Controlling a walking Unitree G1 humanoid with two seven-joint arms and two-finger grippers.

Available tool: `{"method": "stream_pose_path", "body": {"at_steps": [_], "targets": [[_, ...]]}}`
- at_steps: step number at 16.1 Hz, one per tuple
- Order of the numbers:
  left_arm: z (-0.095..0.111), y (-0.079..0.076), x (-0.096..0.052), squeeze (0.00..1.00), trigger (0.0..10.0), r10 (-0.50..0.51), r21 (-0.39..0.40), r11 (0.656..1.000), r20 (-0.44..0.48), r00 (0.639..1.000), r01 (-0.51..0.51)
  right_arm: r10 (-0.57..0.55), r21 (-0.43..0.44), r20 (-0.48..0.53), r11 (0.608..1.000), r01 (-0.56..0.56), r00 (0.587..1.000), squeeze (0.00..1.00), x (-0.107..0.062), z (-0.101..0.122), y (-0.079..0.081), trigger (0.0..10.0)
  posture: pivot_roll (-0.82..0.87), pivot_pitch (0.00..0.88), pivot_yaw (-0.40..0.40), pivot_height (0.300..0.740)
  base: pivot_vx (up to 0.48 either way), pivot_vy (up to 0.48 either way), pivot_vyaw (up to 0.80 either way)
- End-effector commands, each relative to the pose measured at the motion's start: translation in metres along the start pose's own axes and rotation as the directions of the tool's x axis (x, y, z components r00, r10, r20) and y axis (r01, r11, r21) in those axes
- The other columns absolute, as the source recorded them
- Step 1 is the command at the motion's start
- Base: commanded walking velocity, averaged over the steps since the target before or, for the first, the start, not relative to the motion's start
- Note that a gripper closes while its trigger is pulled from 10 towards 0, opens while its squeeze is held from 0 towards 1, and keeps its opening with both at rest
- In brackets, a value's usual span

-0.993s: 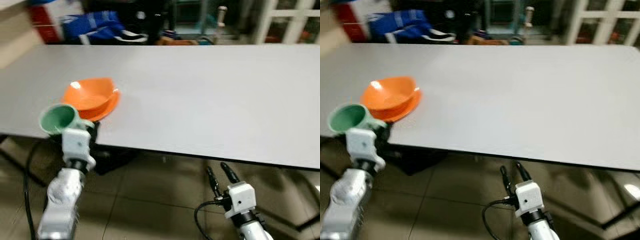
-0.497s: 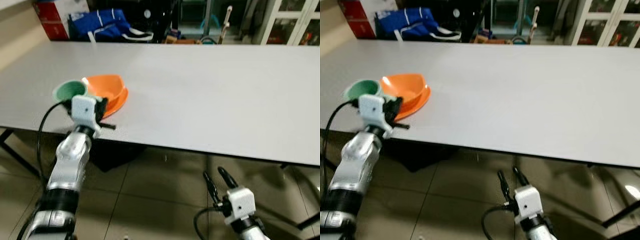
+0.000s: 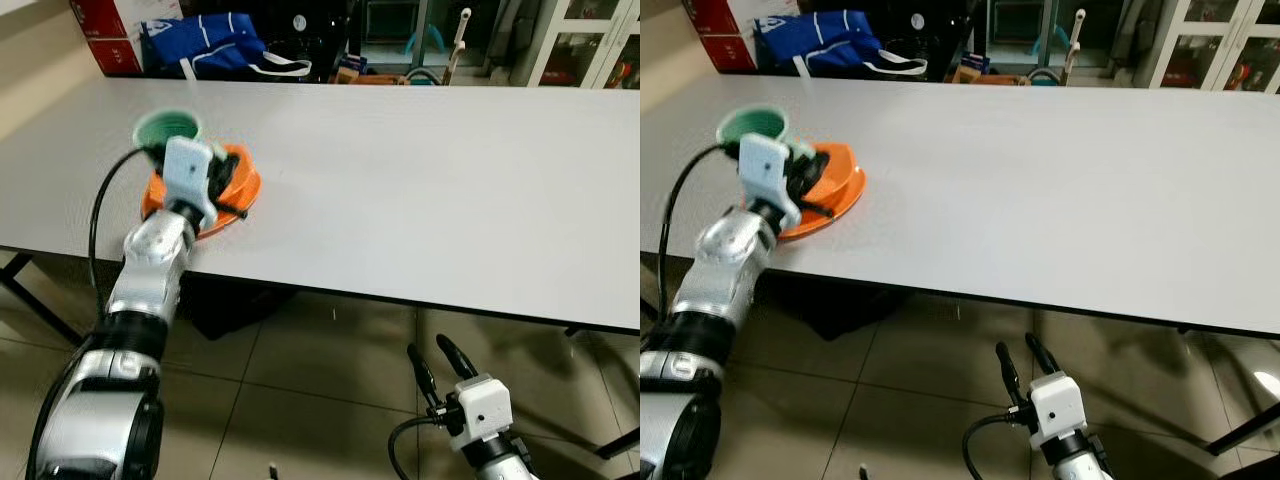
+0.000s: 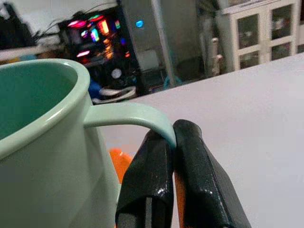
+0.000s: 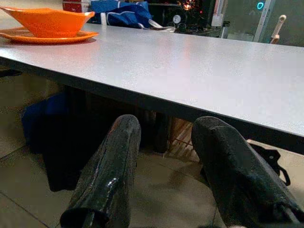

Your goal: Setting the table

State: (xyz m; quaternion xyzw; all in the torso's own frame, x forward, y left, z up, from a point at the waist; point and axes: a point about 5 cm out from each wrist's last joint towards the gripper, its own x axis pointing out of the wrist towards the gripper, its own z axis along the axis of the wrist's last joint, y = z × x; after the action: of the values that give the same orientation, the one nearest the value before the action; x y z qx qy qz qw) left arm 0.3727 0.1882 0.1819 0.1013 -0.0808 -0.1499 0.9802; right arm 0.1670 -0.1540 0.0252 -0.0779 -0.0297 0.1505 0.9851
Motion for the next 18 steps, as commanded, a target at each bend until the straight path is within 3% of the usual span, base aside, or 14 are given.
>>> {"method": "stream_pose_path", "body": {"at_steps": [1,4,6,8,11,14,18], "targets": [[0.006,0.002,0.004,0.00,0.0,-0.026,0.027,0.999,0.005,1.000,0.026,-0.004,0.002,0.014,1.000,0.004,1.000,0.00,0.001,0.002,0.001,10.0,-0.25,0.000,0.117,0.740,0.000,0.000,0.00],[0.008,0.002,0.011,0.00,0.0,-0.057,0.023,0.998,-0.008,0.998,0.057,-0.003,0.004,0.014,1.000,0.003,1.000,0.00,0.002,0.002,0.001,10.0,-0.24,0.000,0.118,0.740,0.000,0.000,0.00],[0.016,-0.004,0.026,0.00,0.0,-0.130,0.020,0.991,-0.011,0.992,0.130,-0.001,0.002,0.017,1.000,0.001,1.000,0.00,0.000,0.002,0.001,10.0,-0.26,0.000,0.127,0.740,0.000,0.000,0.00],[0.018,-0.006,0.029,0.00,0.0,-0.137,0.019,0.990,-0.011,0.991,0.137,-0.002,-0.001,0.018,1.000,0.003,1.000,0.00,-0.002,0.003,0.000,10.0,-0.27,0.000,0.131,0.740,0.000,0.000,0.00],[0.030,-0.015,0.043,0.00,0.0,-0.173,0.013,0.985,-0.003,0.985,0.173,-0.022,-0.018,0.010,1.000,0.023,1.000,0.00,-0.018,0.002,-0.004,10.0,-0.33,0.011,0.140,0.740,0.000,0.000,0.00],[0.037,-0.010,0.049,0.00,0.0,-0.109,-0.002,0.994,-0.016,0.994,0.109,-0.046,-0.025,0.002,0.999,0.046,0.999,0.00,-0.033,0.002,-0.008,10.0,-0.34,0.015,0.141,0.740,0.000,0.000,0.00],[0.032,-0.012,0.049,0.00,0.0,-0.076,-0.020,0.997,-0.016,0.997,0.076,-0.040,-0.019,0.000,0.999,0.040,0.999,0.00,-0.033,0.002,-0.006,10.0,-0.33,0.012,0.131,0.740,0.000,0.000,0.00]]}}
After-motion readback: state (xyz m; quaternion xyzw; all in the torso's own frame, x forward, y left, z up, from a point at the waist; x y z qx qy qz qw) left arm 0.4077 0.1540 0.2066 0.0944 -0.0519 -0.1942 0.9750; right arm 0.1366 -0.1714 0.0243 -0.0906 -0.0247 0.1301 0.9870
